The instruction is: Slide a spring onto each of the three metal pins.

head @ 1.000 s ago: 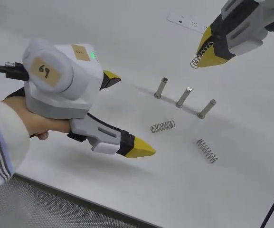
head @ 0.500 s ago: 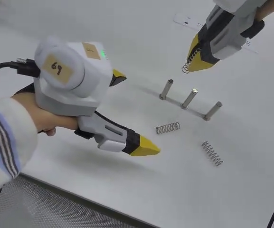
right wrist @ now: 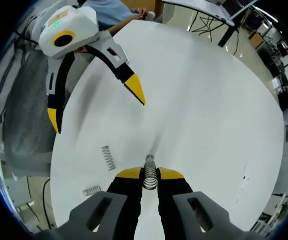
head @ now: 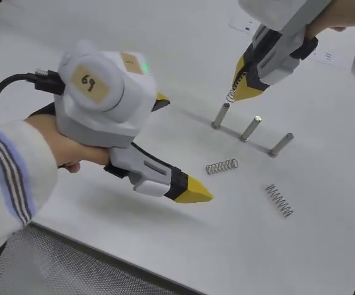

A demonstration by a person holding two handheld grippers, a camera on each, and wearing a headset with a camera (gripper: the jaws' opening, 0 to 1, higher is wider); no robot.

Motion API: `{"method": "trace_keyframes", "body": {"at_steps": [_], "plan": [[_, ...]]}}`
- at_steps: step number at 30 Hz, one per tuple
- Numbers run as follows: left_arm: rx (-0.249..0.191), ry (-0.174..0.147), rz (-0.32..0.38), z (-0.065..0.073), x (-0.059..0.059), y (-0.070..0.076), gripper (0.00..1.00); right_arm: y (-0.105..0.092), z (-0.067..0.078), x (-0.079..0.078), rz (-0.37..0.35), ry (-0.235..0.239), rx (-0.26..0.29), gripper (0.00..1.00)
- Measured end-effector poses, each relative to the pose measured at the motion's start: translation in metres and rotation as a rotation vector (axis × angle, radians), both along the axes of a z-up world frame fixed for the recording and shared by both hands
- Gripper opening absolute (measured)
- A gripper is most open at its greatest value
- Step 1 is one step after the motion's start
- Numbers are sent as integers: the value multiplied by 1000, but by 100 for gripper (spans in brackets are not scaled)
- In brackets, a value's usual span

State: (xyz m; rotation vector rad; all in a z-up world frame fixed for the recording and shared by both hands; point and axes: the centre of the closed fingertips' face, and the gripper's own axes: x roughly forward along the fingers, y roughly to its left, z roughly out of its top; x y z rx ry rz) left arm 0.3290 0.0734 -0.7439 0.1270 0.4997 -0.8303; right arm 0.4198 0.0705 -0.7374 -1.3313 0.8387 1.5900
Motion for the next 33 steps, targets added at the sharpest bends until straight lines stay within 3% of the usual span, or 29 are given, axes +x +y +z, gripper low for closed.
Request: {"method": "trace_keyframes", "body": {"at_steps": [3, 11, 23, 33], "plan": [[-15, 4, -4, 2, 0, -2, 98, 0, -8, -2, -8, 17, -10, 8], [-22, 16, -5, 1, -1, -3, 98, -4, -16, -6, -2, 9, -37, 8], [-10, 30, -9, -3, -2, -3, 98, -5, -38, -2, 58, -28, -104, 8], [-8, 40, -25, -6, -5, -10, 98, -6, -57, 2, 7, 10, -125, 8]]}}
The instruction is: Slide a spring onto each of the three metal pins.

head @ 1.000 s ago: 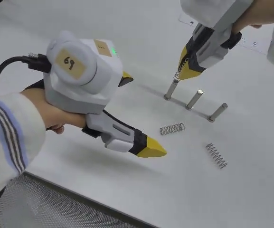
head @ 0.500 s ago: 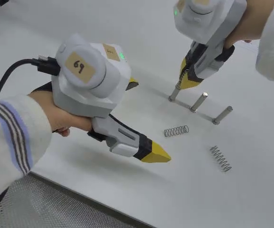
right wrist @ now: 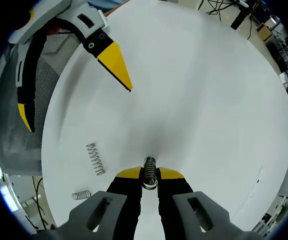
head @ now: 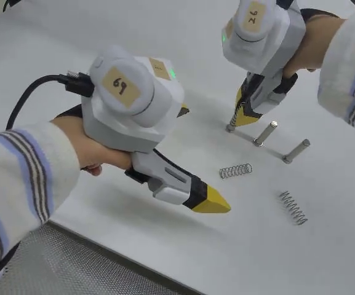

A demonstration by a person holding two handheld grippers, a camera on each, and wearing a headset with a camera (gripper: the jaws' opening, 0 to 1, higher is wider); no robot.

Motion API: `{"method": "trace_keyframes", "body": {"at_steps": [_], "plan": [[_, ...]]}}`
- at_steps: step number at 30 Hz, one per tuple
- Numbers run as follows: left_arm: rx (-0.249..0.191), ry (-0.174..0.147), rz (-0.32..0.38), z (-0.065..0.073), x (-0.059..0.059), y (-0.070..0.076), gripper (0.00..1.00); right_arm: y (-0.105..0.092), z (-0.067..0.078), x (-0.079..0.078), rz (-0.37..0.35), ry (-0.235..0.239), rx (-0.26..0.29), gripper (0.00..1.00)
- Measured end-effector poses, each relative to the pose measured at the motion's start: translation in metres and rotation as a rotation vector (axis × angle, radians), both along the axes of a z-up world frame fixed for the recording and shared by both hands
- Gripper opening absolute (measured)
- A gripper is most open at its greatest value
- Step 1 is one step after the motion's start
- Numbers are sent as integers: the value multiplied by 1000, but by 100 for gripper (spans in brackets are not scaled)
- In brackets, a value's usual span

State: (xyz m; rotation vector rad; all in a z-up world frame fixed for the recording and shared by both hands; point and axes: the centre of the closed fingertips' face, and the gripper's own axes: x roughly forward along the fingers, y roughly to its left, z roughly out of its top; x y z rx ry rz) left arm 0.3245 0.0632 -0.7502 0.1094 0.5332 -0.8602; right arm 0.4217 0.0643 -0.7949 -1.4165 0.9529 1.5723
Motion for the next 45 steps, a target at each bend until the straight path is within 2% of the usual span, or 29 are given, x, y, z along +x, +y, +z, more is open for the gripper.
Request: {"method": "trace_keyframes", "body": {"at_steps": [3, 6, 14, 19, 24, 26, 32, 37, 40, 45], "plan": [[0, 11, 0, -2, -1, -1, 98, 0, -3, 1, -6, 1, -4, 9], [-1, 6, 3, -3, 0, -1, 98, 0, -4, 0, 5, 3, -10, 9], [-6, 21, -2, -4, -3, -3, 98, 1, -8, 4, 21, -2, -22, 9], [-13, 31, 0, -5, -3, -4, 98, 0, -10, 5, 42, -19, -27, 9], [-18, 20, 0, -2, -2, -4, 94, 2, -11, 4, 50, -23, -11, 19], [-29, 27, 3, -2, -2, -4, 94, 2, -10, 2, 54, -17, -2, 23], [-20, 38, -5, -5, -3, -5, 93, 1, -2, 3, 40, -16, 17, 23], [-18, 50, -15, -9, -4, -7, 93, -6, 1, -3, 48, -3, 29, 35], [-18, 62, -16, -12, -2, -7, 92, -8, 4, -3, 38, -6, 37, 36], [23, 59, -13, -15, -2, -4, 91, -15, 16, -11, 11, 19, 63, 41]]}}
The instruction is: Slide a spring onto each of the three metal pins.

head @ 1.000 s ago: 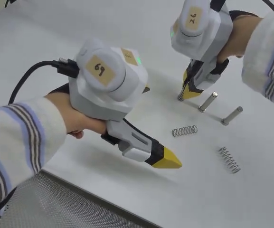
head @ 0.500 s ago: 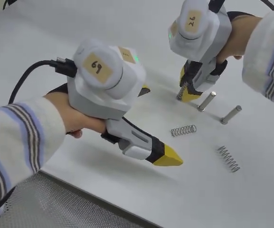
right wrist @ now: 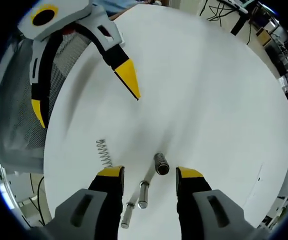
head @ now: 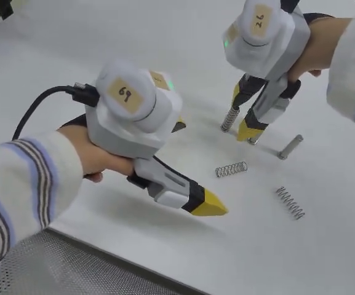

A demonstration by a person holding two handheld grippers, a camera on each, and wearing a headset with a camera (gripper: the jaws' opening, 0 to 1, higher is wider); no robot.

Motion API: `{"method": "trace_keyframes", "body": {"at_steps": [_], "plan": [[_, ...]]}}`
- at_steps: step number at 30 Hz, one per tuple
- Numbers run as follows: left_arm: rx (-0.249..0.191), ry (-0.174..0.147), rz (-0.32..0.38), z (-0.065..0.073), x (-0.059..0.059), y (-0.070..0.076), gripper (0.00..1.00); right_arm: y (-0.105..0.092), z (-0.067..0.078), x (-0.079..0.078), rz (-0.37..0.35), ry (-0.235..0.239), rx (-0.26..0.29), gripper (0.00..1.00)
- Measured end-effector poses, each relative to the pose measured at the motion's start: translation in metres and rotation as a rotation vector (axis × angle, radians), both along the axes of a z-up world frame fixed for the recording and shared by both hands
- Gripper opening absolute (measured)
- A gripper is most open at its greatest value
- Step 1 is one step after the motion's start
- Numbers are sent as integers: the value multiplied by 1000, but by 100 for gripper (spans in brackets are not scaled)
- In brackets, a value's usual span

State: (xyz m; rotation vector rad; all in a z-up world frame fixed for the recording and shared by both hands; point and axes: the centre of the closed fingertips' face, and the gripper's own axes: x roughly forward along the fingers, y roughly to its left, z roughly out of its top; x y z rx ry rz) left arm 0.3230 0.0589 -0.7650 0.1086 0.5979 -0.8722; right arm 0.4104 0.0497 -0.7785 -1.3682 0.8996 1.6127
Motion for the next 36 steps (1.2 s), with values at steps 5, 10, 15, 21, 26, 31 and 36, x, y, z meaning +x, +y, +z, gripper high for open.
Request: {"method": "trace_keyframes", "body": {"at_steps": [5, 10, 15, 21, 26, 31, 36], "plan": [[0, 4, 0, 1, 0, -1, 90, 1, 20, -7, -63, 28, 90, 45], [-23, -2, 8, 8, 2, -2, 89, -3, 42, -20, -111, 42, 187, 46], [-29, -2, 10, 11, 1, -1, 89, -9, 55, -27, -152, 25, 256, 50], [-42, 5, 9, 15, -2, 2, 88, -12, 70, -35, -223, 51, 364, 52], [-20, 1, -4, 12, -4, 5, 87, -19, 80, -41, -283, 52, 443, 58], [-15, 3, -6, 13, -5, 8, 86, -29, 82, -50, -365, 76, 536, 59], [-16, 0, -28, 15, -8, 9, 86, -43, 85, -52, -472, 74, 626, 66]]}}
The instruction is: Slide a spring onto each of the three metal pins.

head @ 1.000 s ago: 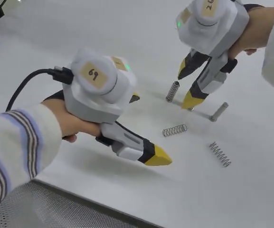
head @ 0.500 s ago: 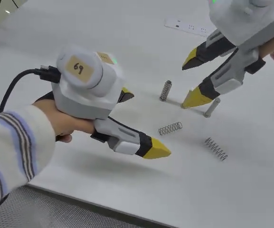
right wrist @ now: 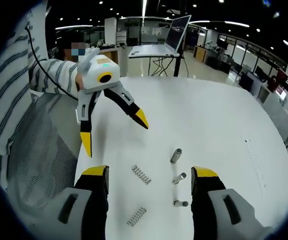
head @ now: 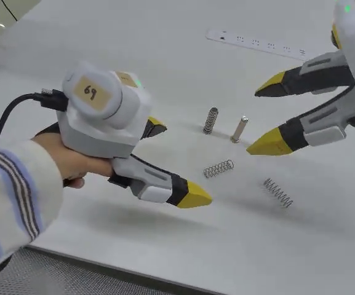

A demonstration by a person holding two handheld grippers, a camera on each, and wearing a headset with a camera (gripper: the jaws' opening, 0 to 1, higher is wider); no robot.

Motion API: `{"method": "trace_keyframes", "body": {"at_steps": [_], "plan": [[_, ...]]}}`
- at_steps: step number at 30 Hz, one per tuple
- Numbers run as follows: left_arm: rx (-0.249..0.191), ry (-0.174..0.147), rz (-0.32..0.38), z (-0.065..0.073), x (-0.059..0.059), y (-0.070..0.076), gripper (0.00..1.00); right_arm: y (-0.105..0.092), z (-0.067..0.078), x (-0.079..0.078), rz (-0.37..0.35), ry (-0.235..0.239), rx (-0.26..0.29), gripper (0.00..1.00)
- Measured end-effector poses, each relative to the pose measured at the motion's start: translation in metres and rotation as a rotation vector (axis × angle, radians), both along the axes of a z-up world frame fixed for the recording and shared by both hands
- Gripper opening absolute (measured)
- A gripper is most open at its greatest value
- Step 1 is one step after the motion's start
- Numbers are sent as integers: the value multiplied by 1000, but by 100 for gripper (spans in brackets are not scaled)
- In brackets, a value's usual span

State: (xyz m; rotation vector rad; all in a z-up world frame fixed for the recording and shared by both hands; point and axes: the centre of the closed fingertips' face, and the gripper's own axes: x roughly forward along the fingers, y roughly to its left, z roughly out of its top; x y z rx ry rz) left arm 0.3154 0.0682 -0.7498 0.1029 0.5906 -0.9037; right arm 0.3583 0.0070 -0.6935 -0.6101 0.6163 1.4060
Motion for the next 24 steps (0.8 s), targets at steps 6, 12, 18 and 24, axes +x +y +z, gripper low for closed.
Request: {"method": "trace_keyframes", "body": {"at_steps": [6, 12, 18, 24], "plan": [[2, 4, -6, 0, -2, 1, 86, -11, 5, 0, -124, 58, 124, 70], [-2, 7, 5, 1, -2, 4, 86, -22, 8, 1, -222, 68, 213, 77], [-14, 10, 20, 4, -4, 7, 86, -40, -4, 2, -319, 74, 233, 80], [-21, 22, 43, 3, -4, 9, 86, -49, -16, -8, -363, 104, 238, 85]]}}
